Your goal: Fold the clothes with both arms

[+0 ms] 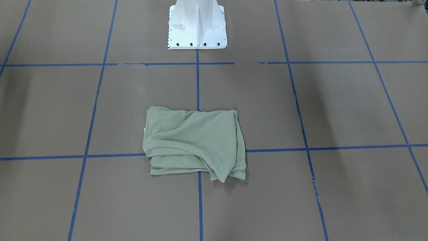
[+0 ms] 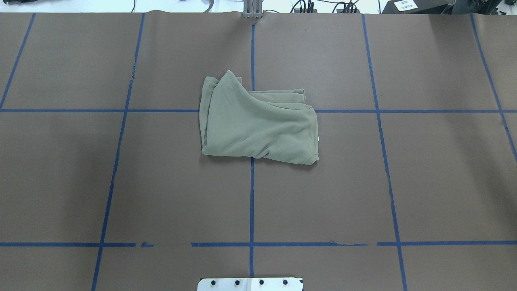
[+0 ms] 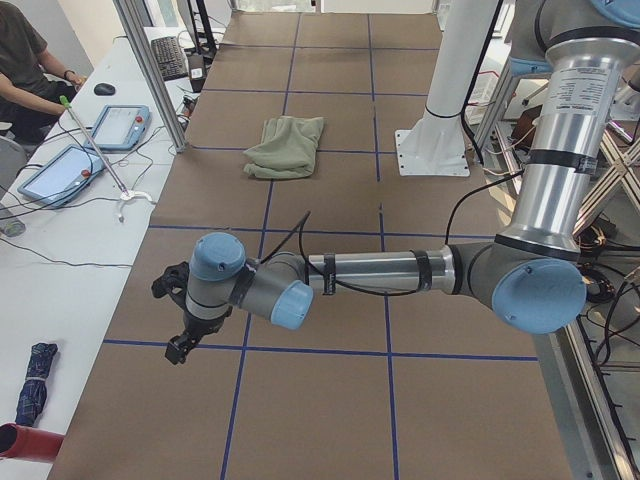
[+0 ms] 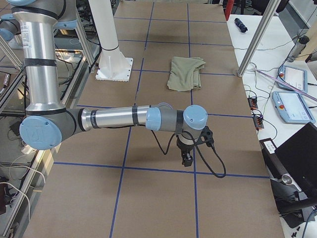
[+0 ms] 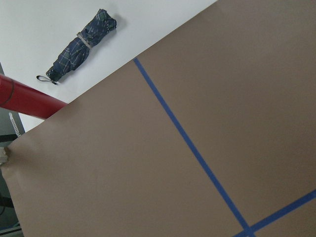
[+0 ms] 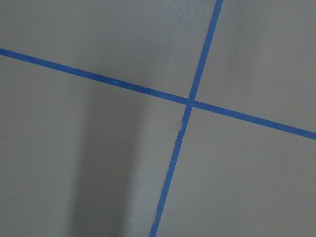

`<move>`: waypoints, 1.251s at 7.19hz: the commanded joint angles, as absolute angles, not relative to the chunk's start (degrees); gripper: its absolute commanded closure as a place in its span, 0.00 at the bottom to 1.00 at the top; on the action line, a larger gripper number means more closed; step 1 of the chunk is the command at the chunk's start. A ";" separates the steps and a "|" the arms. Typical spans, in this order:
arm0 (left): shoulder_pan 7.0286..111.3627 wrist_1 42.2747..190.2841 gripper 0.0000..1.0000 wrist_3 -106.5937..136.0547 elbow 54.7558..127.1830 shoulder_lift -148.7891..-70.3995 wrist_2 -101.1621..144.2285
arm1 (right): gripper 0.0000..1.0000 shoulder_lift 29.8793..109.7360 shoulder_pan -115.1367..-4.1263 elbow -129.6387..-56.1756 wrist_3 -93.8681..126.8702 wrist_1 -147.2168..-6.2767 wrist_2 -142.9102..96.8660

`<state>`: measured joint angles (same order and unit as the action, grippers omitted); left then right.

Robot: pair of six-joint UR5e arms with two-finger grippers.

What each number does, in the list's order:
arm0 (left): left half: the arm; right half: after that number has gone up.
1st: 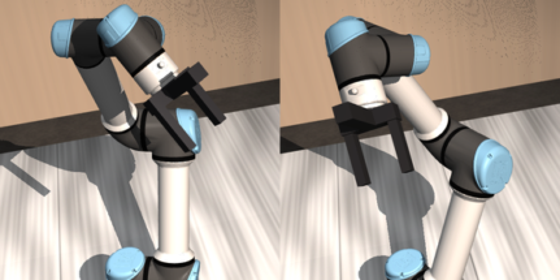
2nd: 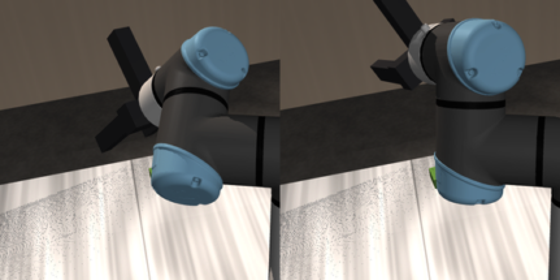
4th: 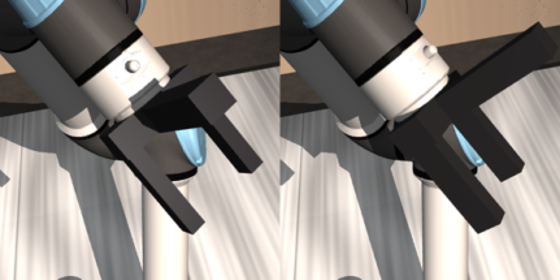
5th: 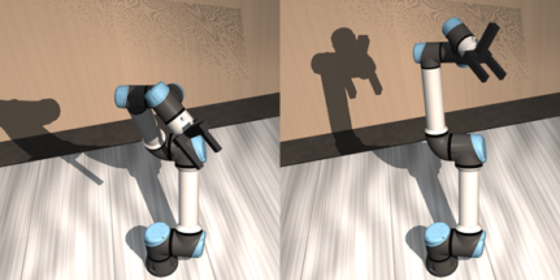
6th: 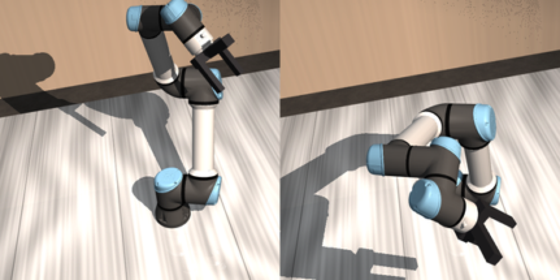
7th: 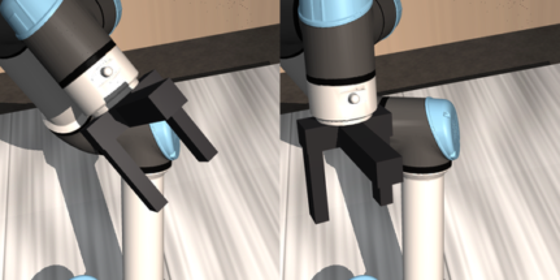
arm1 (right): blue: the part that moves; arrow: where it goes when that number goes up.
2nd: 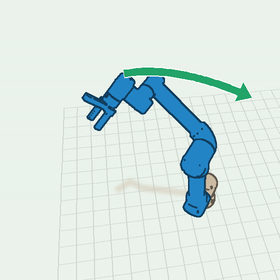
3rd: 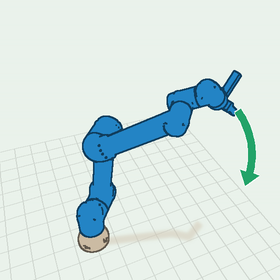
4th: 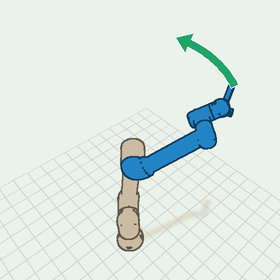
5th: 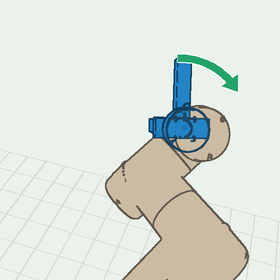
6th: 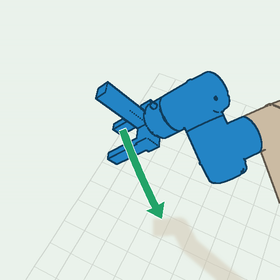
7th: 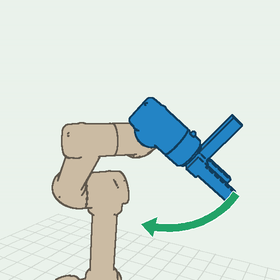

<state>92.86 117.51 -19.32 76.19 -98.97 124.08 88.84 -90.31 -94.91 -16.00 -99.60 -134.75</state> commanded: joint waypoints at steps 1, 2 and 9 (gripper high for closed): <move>92.38 104.80 0.00 -10.88 82.29 -98.34 121.81 | 0.00 92.10 -90.62 -94.83 -8.67 -98.79 -134.91; 89.50 93.98 0.00 -6.29 89.92 -98.35 122.08 | 0.00 92.81 -90.62 -94.66 -7.57 -98.79 -135.00; 85.69 95.45 0.00 -6.50 91.84 -88.68 129.46 | 0.00 95.61 -90.35 -96.07 5.25 -90.57 -135.17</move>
